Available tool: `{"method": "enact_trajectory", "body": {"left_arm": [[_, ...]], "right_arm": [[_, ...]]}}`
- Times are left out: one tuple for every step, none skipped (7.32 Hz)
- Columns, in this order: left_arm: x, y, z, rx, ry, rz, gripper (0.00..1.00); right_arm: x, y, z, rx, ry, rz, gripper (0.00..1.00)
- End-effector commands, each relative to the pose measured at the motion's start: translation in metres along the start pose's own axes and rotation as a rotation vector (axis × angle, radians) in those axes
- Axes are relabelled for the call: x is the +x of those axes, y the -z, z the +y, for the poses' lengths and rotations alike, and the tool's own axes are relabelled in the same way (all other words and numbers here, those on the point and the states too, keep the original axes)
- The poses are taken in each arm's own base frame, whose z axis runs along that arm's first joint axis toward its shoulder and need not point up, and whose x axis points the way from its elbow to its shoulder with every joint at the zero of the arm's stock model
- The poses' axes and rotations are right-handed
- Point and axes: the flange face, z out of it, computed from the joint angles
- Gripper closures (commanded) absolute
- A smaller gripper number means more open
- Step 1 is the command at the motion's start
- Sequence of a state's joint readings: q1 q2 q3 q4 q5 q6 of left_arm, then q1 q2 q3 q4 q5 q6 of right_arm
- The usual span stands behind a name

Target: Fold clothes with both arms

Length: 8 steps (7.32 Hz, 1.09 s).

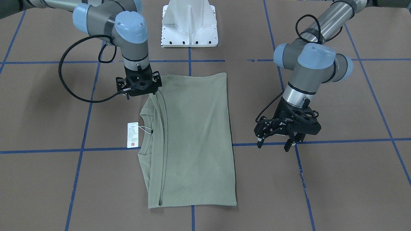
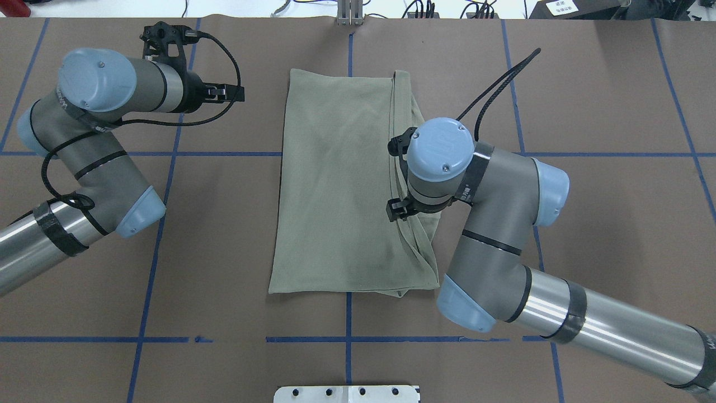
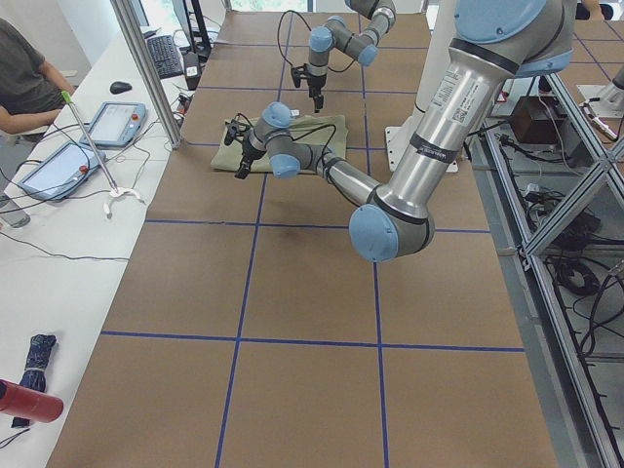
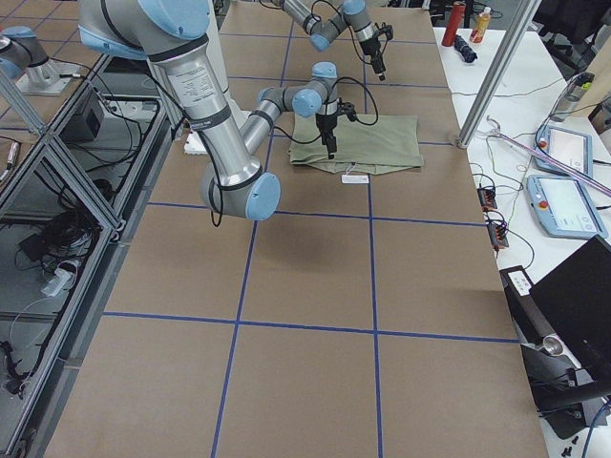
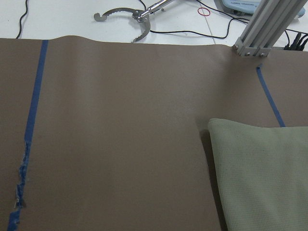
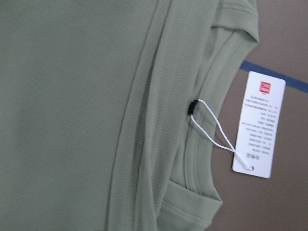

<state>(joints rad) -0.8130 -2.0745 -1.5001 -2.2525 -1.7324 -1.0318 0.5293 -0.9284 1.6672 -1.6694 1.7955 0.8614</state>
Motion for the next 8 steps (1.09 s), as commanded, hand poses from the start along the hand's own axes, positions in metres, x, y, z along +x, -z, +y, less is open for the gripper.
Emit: {"method": "enact_trajectory", "body": {"left_arm": [[-0.002, -0.002, 0.001, -0.001, -0.002, -0.002, 0.00], [-0.002, -0.002, 0.001, -0.001, -0.002, -0.002, 0.00], [-0.001, -0.002, 0.001, -0.001, 0.000, -0.001, 0.00], [-0.001, -0.002, 0.001, -0.001, 0.003, -0.001, 0.00], [-0.001, -0.002, 0.001, -0.001, 0.005, -0.001, 0.00], [-0.001, -0.002, 0.001, 0.000, 0.006, 0.002, 0.00], [-0.001, -0.001, 0.001, 0.000, 0.006, 0.002, 0.00], [0.001, -0.001, 0.001, 0.000, 0.007, 0.005, 0.00]], "right_arm": [[-0.018, -0.023, -0.012, 0.014, 0.017, -0.028, 0.00], [-0.016, -0.027, -0.007, 0.003, 0.016, -0.021, 0.00], [-0.014, -0.035, 0.001, -0.016, 0.018, -0.007, 0.00], [-0.011, -0.040, 0.005, -0.045, 0.012, 0.024, 0.00], [-0.009, -0.042, 0.007, -0.072, 0.006, 0.044, 0.00], [-0.010, -0.041, 0.007, -0.080, 0.003, 0.049, 0.00], [-0.010, -0.041, 0.007, -0.081, 0.003, 0.048, 0.00], [-0.008, -0.043, 0.009, -0.085, 0.002, 0.053, 0.00]]}}
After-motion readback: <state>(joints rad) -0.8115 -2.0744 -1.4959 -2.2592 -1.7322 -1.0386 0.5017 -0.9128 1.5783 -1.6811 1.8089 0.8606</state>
